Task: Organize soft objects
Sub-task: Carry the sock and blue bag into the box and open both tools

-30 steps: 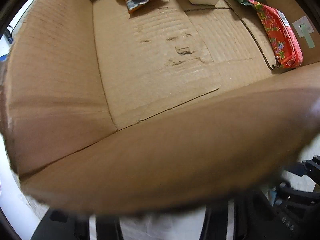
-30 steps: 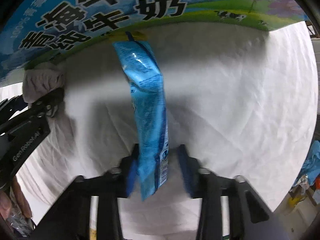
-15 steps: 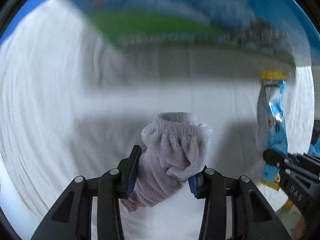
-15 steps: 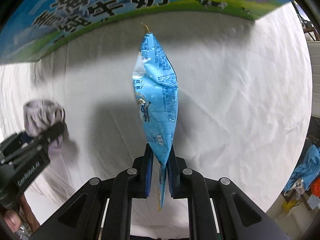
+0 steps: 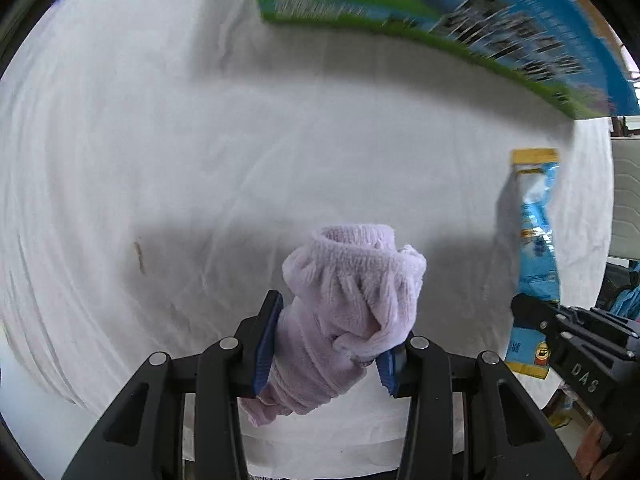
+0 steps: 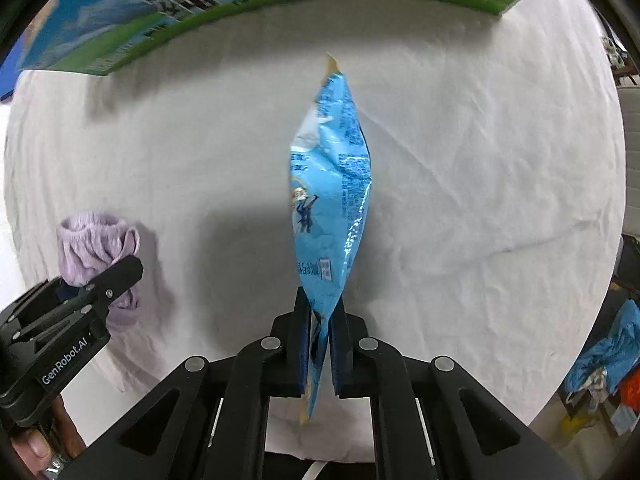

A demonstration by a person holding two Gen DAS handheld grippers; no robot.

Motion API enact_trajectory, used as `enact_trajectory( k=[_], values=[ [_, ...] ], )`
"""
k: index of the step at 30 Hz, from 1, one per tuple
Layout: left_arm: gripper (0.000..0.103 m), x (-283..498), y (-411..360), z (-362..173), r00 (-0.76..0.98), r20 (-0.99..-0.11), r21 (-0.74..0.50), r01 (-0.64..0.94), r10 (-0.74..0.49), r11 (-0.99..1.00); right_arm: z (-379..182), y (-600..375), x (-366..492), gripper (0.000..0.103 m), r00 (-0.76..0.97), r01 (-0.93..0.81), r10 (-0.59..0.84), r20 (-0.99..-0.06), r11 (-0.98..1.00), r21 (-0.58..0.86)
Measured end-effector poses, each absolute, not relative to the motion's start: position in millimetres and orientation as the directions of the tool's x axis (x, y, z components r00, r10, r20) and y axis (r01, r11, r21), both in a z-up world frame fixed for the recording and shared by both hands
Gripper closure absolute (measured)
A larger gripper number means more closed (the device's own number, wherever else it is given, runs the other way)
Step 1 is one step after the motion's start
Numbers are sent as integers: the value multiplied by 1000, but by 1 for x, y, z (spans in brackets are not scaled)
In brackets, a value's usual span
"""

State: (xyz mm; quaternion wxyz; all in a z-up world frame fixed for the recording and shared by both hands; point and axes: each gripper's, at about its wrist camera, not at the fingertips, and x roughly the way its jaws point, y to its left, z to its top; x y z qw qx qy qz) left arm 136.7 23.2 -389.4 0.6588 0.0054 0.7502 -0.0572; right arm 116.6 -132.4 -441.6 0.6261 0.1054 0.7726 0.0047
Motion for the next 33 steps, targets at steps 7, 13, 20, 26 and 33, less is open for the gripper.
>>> enact_trajectory(
  k=[7,13,20,26,33],
  values=[
    [64,130,15,-317,-13,-992,-123,108,-122,986,-376,-136,102,97,-83,113,221,-972,971,211],
    [64,135,7,-258,67,-982,-165,141,-175,976,-311,-178,93,98,7,102,275,-961,956,275],
    [64,138,-14,-219,138,-966,-192,180,-218,965,-245,-193,98,98,109,96,310,-945,942,320],
    [64,154,-20,-195,176,-954,-212,185,-245,960,-205,-195,130,98,199,93,320,-926,935,343],
    [64,204,-18,-179,225,-947,-193,167,-228,967,-170,-195,174,98,298,62,293,-908,944,325]
  ],
)
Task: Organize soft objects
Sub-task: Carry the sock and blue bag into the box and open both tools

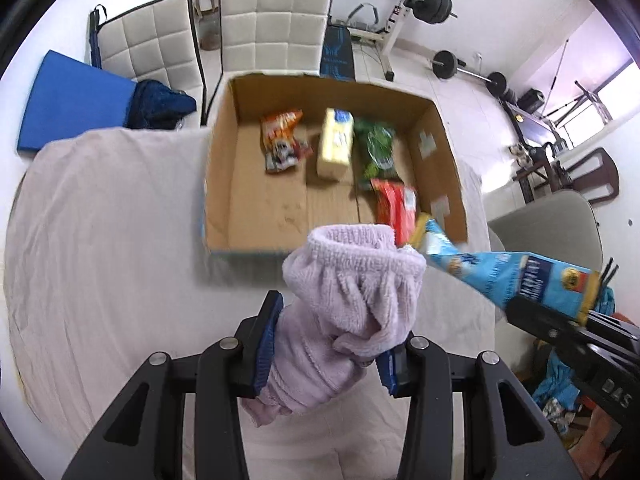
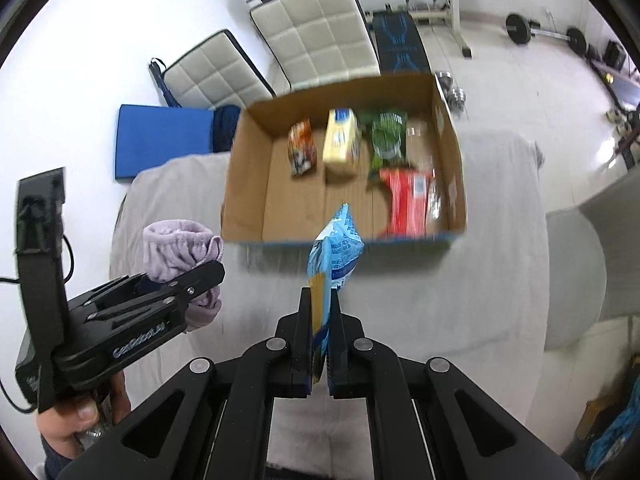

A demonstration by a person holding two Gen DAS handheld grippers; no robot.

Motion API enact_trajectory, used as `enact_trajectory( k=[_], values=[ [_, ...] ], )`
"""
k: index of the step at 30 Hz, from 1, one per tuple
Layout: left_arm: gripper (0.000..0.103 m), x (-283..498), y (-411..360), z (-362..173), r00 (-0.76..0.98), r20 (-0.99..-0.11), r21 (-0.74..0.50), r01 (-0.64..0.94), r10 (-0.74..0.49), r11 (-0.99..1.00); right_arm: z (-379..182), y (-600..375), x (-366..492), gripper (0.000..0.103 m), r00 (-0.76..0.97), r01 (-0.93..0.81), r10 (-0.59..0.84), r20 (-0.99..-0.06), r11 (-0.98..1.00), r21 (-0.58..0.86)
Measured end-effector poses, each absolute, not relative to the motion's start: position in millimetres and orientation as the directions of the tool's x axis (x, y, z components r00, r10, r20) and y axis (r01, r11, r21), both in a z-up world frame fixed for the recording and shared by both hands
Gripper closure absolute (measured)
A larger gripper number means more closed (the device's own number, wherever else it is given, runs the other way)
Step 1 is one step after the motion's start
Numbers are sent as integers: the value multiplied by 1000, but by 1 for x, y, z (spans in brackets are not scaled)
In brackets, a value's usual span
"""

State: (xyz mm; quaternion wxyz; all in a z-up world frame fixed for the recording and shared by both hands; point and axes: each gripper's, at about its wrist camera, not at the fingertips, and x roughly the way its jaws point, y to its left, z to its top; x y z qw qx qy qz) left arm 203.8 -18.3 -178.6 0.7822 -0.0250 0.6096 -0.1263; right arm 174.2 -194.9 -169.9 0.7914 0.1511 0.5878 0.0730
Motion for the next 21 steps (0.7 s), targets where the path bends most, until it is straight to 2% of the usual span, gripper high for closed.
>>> enact_trajectory(
  k=[4,11,21],
  values=[
    [64,244,-15,-190,185,-957,-197,150,-223,969,-173,-186,210,98,317,58,258,-913,955,290],
    [64,307,-11,-239,80,-979,-178,94,-186,980,-233,-164,271,98,214,62,246,-945,962,264],
    [64,341,-12,-284,-18,-987,-161,72,-161,984,-307,-146,311,98,35,46,429,-903,902,430]
  ],
)
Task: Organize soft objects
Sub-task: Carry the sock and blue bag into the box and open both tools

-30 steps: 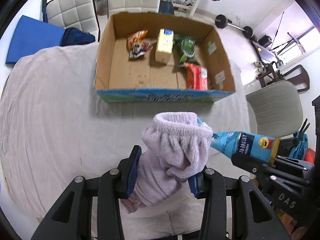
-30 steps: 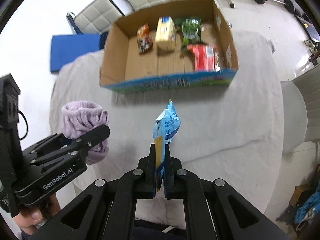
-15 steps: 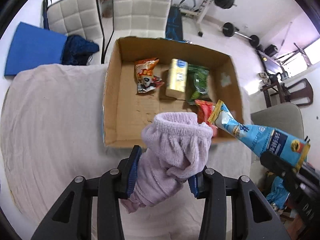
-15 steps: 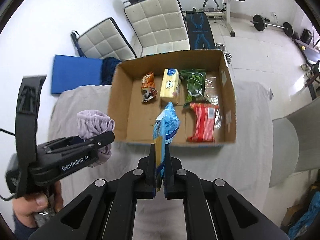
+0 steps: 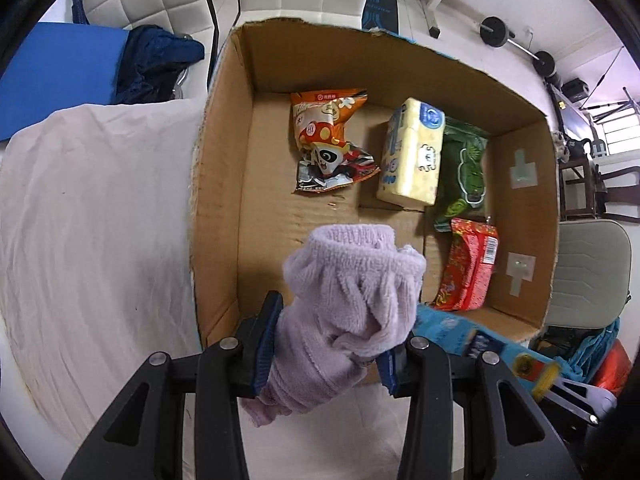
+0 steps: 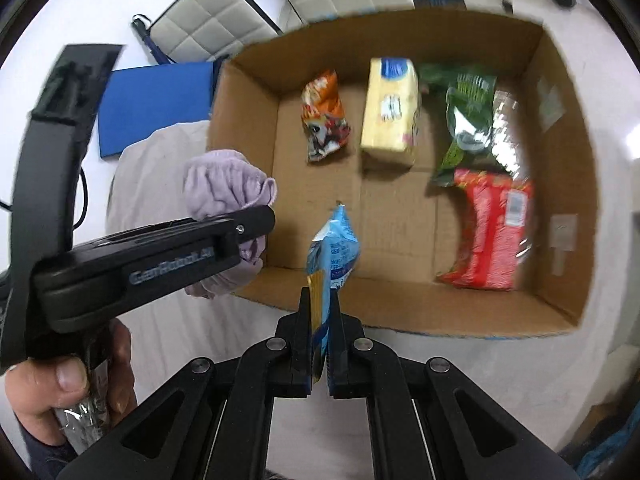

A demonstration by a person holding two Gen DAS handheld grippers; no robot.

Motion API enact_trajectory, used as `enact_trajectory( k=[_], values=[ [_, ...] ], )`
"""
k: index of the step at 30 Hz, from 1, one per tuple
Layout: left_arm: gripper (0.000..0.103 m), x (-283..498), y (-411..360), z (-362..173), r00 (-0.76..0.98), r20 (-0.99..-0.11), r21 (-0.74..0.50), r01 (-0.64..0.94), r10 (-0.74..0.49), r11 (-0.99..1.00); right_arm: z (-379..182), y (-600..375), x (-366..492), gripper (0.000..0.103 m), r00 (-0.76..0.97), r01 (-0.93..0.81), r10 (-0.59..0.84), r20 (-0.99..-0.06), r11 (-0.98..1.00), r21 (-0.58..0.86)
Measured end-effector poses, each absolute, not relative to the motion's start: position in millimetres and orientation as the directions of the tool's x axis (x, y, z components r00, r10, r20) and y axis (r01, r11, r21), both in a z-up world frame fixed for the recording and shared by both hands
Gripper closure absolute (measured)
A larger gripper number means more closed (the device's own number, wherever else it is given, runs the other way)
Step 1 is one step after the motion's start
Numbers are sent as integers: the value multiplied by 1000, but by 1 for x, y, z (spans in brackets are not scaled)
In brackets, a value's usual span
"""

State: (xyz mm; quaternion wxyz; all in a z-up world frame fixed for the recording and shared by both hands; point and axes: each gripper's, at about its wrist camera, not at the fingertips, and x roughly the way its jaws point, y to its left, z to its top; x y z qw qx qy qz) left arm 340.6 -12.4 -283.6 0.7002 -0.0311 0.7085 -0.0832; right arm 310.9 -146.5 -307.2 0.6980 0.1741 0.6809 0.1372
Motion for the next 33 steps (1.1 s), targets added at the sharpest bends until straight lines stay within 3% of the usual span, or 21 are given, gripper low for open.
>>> enact_trajectory(
  k=[11,13,15,18,25,31,33],
  values=[
    [64,351,-30,-304,-57,-989,-139,89,-134,986,-373,-179,326,96,-84,135,378,-922,921,365],
    [64,351,-32,-306,-62,-990,-136,90,-130,987,-378,-181,326,88,-100,141,367,-925,926,351],
    [64,351,-35,-309,-66,-990,-128,93,-122,987,-384,-181,327,67,-122,147,354,-927,930,336],
    [64,351,-38,-311,-72,-991,-116,96,-109,989,-390,-183,328,45,-135,151,345,-929,934,324],
    [61,359,-38,-323,-96,-991,-99,67,-92,993,-393,-185,329,44,-136,148,297,-945,949,277],
    [60,364,-33,-345,-164,-982,-103,27,-97,994,-395,-192,328,24,-147,174,283,-948,951,257],
    [54,363,-31,-346,-166,-980,-113,14,-110,993,-394,-192,326,18,-145,173,271,-952,954,245]
  ],
)
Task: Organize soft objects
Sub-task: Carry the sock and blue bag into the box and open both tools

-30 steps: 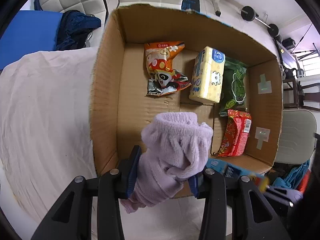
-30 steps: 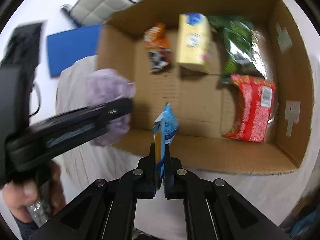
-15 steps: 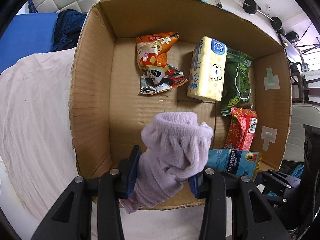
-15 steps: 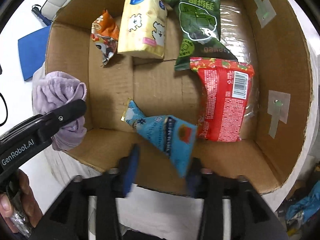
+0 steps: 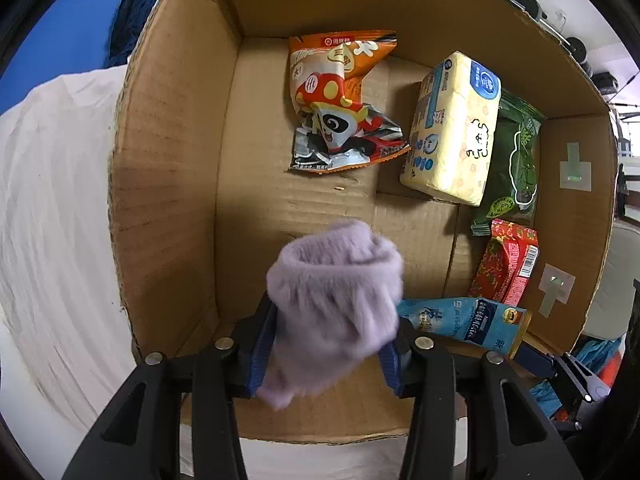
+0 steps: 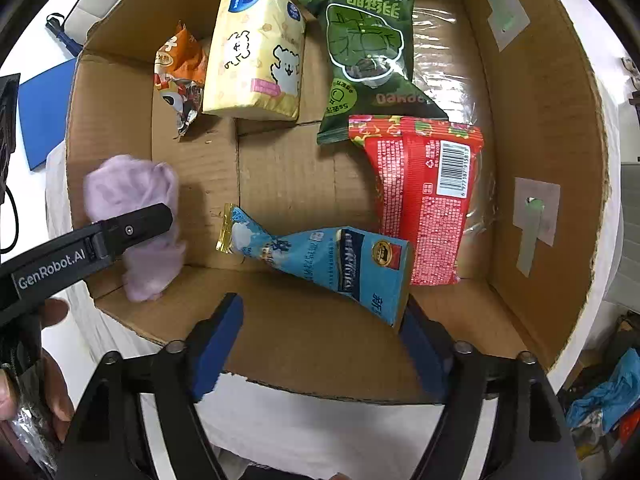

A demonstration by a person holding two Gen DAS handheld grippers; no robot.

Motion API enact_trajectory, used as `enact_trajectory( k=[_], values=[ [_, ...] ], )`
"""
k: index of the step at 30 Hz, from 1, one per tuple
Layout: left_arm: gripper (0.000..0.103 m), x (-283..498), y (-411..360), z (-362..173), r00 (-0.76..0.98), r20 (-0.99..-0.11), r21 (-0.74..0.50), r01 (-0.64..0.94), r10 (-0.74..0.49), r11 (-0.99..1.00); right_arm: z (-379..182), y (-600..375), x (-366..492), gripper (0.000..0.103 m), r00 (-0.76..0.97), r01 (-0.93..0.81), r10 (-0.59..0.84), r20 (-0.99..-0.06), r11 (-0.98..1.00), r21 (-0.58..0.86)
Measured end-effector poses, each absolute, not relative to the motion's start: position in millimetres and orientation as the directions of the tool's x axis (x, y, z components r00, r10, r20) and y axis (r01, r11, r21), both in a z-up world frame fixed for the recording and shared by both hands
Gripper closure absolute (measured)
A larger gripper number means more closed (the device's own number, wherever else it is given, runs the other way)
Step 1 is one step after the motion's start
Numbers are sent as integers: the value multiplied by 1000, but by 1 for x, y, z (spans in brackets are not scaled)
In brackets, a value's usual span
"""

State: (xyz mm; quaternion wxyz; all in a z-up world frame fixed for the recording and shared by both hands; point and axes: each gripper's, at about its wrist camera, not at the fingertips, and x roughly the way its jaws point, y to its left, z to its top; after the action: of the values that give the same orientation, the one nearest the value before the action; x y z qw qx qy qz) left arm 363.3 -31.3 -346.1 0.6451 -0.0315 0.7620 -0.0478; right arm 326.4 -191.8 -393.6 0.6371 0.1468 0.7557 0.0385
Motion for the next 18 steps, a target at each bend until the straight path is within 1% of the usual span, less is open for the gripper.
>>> enact_trajectory(
  k=[1,2,3,4,7,8,9,10,11,12,14,17,18],
  values=[
    [52,363,-30,-345,-161,-980,-120,4,-118,993,-392,-192,326,17,-140,172,266,-954,955,241],
    [44,363,-29,-344,-154,-981,-121,-4,-120,993,-391,-192,326,16,-136,168,262,-955,957,238],
    [34,363,-28,-343,-148,-982,-122,-8,-121,993,-390,-193,326,16,-137,170,256,-957,958,232],
    [30,363,-26,-341,-139,-983,-118,-10,-119,993,-388,-195,326,16,-133,172,251,-959,959,227],
    [29,363,-24,-334,-116,-986,-116,-17,-118,993,-384,-197,325,16,-130,173,231,-964,963,207],
    [24,364,-22,-331,-112,-987,-114,-21,-116,993,-381,-198,324,16,-124,172,222,-967,965,199],
    [12,364,-21,-329,-107,-987,-118,-20,-119,993,-378,-199,324,15,-118,170,207,-971,968,185],
    [8,363,-20,-326,-97,-988,-119,-20,-121,993,-373,-202,322,15,-115,172,199,-973,969,178],
    [6,361,-19,-321,-82,-990,-112,-19,-113,993,-370,-203,321,14,-109,172,190,-976,970,170],
    [6,360,-19,-318,-74,-991,-111,-13,-112,994,-365,-203,320,8,-99,164,173,-980,974,155],
    [6,355,-20,-312,-57,-993,-103,5,-103,995,-357,-203,319,2,-75,155,130,-989,981,117],
    [5,348,-19,-300,-10,-996,-89,18,-89,996,-343,-205,317,2,-36,141,66,-997,988,60],
    [5,345,-19,-297,1,-996,-84,19,-84,996,-338,-204,316,0,-22,140,55,-998,989,51]
  ],
)
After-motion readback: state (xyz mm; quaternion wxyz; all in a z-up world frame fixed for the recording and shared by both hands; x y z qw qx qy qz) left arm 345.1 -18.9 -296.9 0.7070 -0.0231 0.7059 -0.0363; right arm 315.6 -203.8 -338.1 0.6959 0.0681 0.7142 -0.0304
